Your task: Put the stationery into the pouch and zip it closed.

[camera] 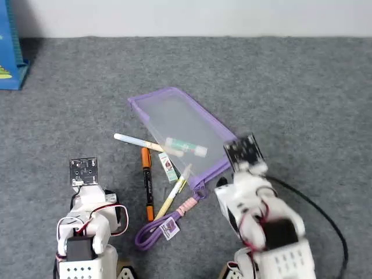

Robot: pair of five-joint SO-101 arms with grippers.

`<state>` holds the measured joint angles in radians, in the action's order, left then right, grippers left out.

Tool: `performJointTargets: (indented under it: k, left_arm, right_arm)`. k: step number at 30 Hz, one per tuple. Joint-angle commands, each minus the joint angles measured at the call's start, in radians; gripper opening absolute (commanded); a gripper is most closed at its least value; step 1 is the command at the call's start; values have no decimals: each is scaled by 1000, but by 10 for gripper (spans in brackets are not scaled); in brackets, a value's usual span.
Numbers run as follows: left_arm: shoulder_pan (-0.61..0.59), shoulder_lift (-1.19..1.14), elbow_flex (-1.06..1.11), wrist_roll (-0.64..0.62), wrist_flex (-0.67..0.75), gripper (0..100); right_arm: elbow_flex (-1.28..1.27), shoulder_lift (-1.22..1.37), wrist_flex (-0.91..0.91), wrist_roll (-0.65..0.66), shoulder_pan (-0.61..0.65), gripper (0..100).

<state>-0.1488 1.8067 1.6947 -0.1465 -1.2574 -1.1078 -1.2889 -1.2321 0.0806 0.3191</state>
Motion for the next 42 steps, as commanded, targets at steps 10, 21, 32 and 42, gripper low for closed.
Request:
performJointTargets:
  k: [10, 21, 32, 42]
  left_arm:
    - [-2, 12, -10, -8, -3, 15]
    - [-2, 12, -10, -8, -3, 15]
    - [-2, 12, -10, -8, -3, 15]
    - [-2, 12, -10, -8, -3, 15]
  right_arm:
    - [130, 544, 142, -226, 170, 84]
    - [229, 677, 143, -632, 412, 106]
    - [261, 863, 208, -658, 412, 207]
    - [261, 1076, 371, -660, 406, 199]
